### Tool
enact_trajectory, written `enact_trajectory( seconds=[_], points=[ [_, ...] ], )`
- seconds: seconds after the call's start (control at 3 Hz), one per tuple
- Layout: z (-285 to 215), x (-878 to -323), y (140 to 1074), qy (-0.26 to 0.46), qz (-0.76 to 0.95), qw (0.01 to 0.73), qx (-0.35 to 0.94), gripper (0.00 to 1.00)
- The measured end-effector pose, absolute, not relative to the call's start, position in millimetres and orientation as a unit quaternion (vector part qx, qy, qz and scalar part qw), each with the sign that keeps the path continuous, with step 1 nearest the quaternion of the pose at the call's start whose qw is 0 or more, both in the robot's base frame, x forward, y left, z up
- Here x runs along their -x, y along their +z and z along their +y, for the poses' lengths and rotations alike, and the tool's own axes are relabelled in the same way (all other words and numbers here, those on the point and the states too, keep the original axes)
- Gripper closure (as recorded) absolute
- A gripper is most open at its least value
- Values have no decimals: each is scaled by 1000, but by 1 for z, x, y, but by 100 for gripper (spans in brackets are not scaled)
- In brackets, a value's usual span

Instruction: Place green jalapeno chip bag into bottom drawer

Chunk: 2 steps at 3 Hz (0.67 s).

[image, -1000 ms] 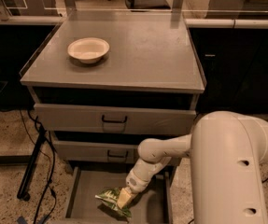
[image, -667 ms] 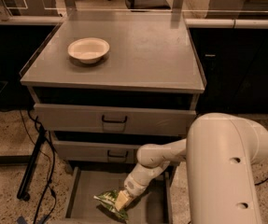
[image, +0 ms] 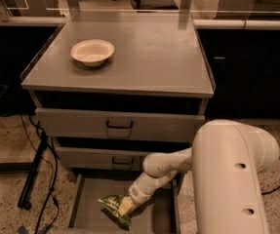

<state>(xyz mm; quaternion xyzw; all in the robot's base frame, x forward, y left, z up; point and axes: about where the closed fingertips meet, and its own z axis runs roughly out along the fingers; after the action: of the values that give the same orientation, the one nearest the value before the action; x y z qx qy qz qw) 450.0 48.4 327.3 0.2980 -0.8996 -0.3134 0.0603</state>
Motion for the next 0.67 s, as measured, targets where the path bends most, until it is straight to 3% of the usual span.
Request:
enact_trajectory(
  seconds=[0.67],
  points=[
    [51, -459, 315, -313, -906, 56, -281, 100]
  ],
)
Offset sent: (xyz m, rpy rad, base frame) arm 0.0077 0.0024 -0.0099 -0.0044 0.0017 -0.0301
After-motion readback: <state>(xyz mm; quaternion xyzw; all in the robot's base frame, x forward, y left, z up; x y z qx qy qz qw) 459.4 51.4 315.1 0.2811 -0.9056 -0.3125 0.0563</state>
